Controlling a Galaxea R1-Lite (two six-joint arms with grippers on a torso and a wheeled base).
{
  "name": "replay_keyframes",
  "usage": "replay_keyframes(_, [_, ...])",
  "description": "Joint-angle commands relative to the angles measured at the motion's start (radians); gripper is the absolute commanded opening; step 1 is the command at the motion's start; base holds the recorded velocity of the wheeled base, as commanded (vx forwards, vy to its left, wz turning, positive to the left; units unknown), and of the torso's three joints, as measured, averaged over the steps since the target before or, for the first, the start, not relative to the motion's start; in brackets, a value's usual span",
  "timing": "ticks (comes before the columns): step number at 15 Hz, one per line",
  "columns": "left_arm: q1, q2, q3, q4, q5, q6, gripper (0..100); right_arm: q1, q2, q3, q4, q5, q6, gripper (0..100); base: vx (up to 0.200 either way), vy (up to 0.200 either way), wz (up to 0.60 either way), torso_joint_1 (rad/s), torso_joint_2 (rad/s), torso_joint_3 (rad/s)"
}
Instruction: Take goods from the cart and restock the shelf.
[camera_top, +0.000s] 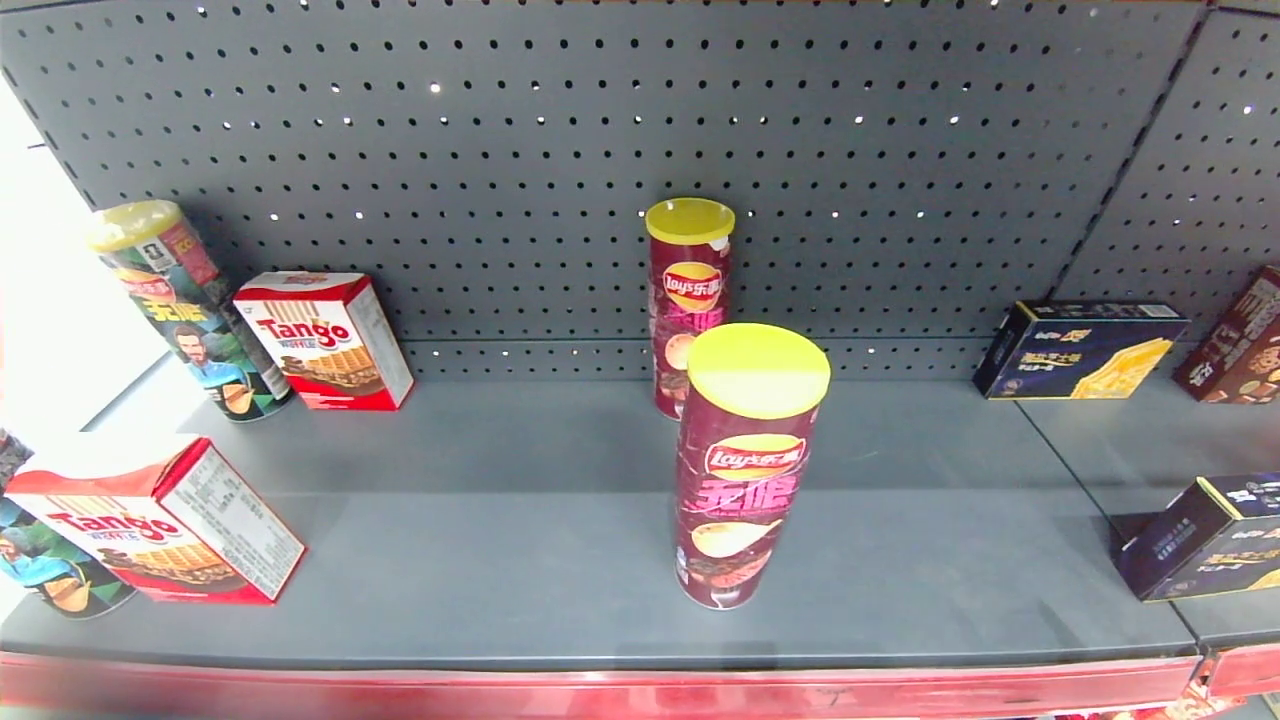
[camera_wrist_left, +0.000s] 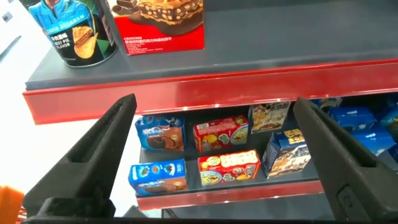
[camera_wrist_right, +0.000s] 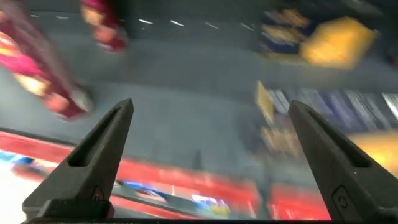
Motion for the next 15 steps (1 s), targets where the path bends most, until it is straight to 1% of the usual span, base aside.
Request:
replay_keyframes(1, [0.001, 0.004, 0.001, -0.002, 0.002, -0.004, 100, 0.182, 0.367, -0.178, -0.062, 0.018, -0.035, 100, 0.000, 0.000, 0.00, 0.000, 0.00, 0.000])
replay_keyframes(3, [0.001, 0.004, 0.001, -0.002, 0.005, -0.010, 100, 0.223, 0.432, -0.199, -0.072, 0.018, -0.061, 100, 0.000, 0.000, 0.00, 0.000, 0.00, 0.000])
replay_keyframes(5, [0.001, 0.004, 0.001, -0.004, 0.005, -0.012, 100, 0.274, 0.516, -0.192, -0.111, 0.020, -0.067, 100, 0.000, 0.000, 0.00, 0.000, 0.00, 0.000])
replay_keyframes(10, [0.001, 0.005, 0.002, -0.005, 0.006, -0.010, 100, 0.297, 0.596, -0.204, -0.118, 0.015, -0.069, 100, 0.000, 0.000, 0.00, 0.000, 0.00, 0.000])
replay_keyframes(13, [0.001, 0.004, 0.002, -0.004, 0.005, -0.007, 100, 0.327, 0.628, -0.215, -0.120, 0.015, -0.069, 100, 0.000, 0.000, 0.00, 0.000, 0.00, 0.000])
replay_keyframes(15, [0.001, 0.004, 0.002, -0.005, 0.006, -0.009, 100, 0.358, 0.677, -0.245, -0.129, 0.014, -0.069, 100, 0.000, 0.000, 0.00, 0.000, 0.00, 0.000])
